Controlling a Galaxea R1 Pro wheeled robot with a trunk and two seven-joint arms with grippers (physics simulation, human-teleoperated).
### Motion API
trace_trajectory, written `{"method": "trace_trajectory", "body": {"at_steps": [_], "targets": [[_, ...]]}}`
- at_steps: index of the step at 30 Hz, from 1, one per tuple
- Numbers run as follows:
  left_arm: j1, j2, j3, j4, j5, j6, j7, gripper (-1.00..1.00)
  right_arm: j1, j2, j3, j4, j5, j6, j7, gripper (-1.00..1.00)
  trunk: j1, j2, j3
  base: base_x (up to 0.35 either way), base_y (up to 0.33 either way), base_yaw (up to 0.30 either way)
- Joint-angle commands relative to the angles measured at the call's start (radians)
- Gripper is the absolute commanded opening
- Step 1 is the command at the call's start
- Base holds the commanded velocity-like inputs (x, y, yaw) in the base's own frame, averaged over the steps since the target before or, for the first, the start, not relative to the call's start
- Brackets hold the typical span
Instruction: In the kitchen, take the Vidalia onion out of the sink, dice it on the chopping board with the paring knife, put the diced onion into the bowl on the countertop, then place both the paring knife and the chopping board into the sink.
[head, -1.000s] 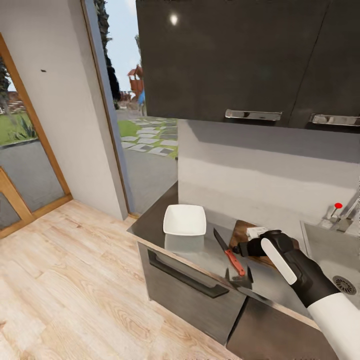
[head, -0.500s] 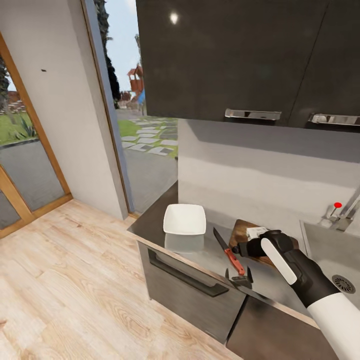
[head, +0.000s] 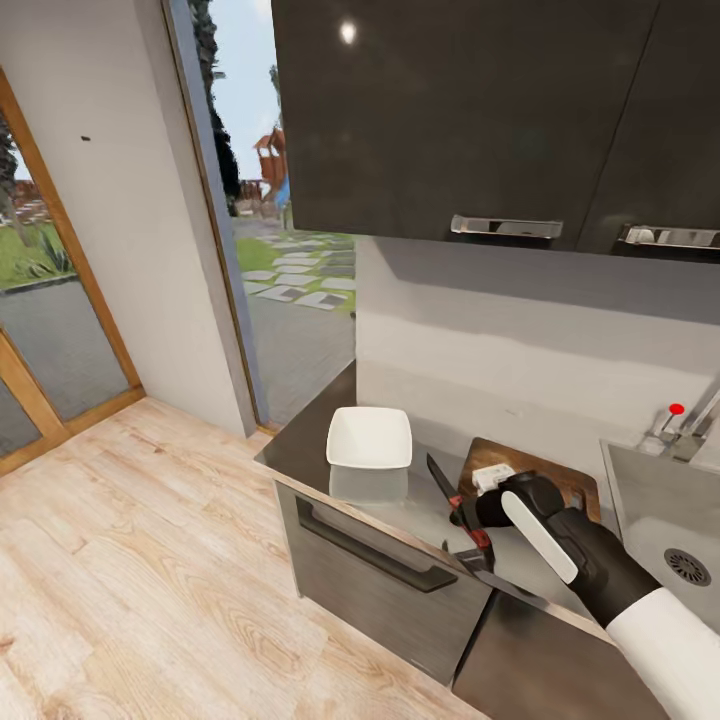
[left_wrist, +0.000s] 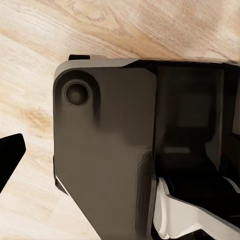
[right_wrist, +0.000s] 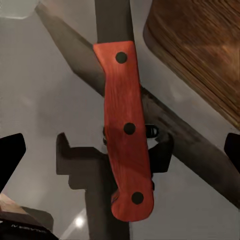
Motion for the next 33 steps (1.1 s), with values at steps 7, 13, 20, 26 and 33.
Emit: {"method": "trace_trajectory", "body": {"at_steps": [7,13,20,26,33], "targets": [[0.000,0.000,0.003,-0.001,0.001,-0.001,-0.001,1.00,-0.001,-0.001,-0.008,-0.001,-0.023,0.002,-0.011,1.00,0.001,-0.002,-0.002,0.000,0.000,0.000],[0.000,0.000,0.003,-0.001,0.001,-0.001,-0.001,1.00,-0.001,-0.001,-0.093,0.000,-0.023,0.002,-0.012,1.00,0.001,-0.002,-0.002,0.000,0.000,0.000],[0.000,0.000,0.003,-0.001,0.001,-0.001,-0.001,1.00,-0.001,-0.001,-0.120,0.006,-0.023,0.002,-0.012,1.00,0.001,-0.002,-0.002,0.000,0.000,0.000],[0.000,0.000,0.003,-0.001,0.001,-0.001,-0.001,1.00,-0.001,-0.001,-0.123,0.025,-0.024,0.002,-0.012,1.00,0.001,-0.002,-0.002,0.000,0.000,0.000],[0.000,0.000,0.003,-0.001,0.001,-0.001,-0.001,1.00,-0.001,0.003,-0.123,0.057,-0.025,0.002,-0.012,1.00,0.001,-0.002,-0.002,0.000,0.000,0.000]]}}
